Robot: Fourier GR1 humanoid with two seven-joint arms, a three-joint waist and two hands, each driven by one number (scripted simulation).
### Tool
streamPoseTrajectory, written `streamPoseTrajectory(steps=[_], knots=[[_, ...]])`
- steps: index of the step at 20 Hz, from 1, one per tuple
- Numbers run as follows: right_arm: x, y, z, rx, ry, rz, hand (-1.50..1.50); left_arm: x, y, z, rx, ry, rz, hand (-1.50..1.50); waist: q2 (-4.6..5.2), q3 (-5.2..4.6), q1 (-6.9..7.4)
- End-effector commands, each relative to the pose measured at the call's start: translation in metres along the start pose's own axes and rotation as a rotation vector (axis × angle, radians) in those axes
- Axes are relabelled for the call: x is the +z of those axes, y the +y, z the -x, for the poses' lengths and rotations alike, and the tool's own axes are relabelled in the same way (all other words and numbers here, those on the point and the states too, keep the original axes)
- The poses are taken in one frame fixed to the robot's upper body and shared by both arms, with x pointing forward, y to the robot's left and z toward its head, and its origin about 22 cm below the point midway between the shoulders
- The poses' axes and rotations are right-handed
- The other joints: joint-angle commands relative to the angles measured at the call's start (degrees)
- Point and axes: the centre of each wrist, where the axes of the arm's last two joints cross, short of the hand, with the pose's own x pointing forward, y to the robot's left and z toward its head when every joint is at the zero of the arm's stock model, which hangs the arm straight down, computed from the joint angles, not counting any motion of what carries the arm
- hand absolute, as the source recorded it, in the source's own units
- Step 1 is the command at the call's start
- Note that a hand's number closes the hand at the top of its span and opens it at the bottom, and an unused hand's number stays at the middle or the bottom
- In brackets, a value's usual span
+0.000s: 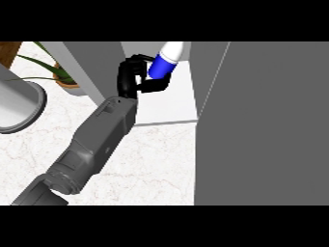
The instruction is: Pick up the bottled water, place it into the cabinet and close the cabinet
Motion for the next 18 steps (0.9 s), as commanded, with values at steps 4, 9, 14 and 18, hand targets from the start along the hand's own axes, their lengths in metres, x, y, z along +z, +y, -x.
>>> streamPoseTrajectory(steps=[4, 9, 14, 18], knots=[[-0.006, 0.003, -0.009, -0.067, -0.042, 0.014, -1.50, -0.025, 0.014, -0.022, -0.099, -0.042, -0.053, -1.50, 0.61, 0.00, -1.08], [-0.002, 0.000, -0.010, -0.068, -0.039, -0.012, -1.50, -0.016, 0.021, 0.002, -0.198, -0.124, -0.094, -1.50, 0.83, -0.03, -1.86], [0.002, 0.000, -0.004, -0.078, -0.023, -0.042, -1.50, -0.031, 0.015, -0.029, -0.183, -0.113, -0.097, -1.50, 0.49, 0.00, -1.86], [0.001, 0.001, -0.009, -0.067, -0.016, -0.045, -1.50, -0.016, -0.007, -0.026, -0.118, -0.172, 0.003, -1.50, 0.58, -0.07, -1.58]])
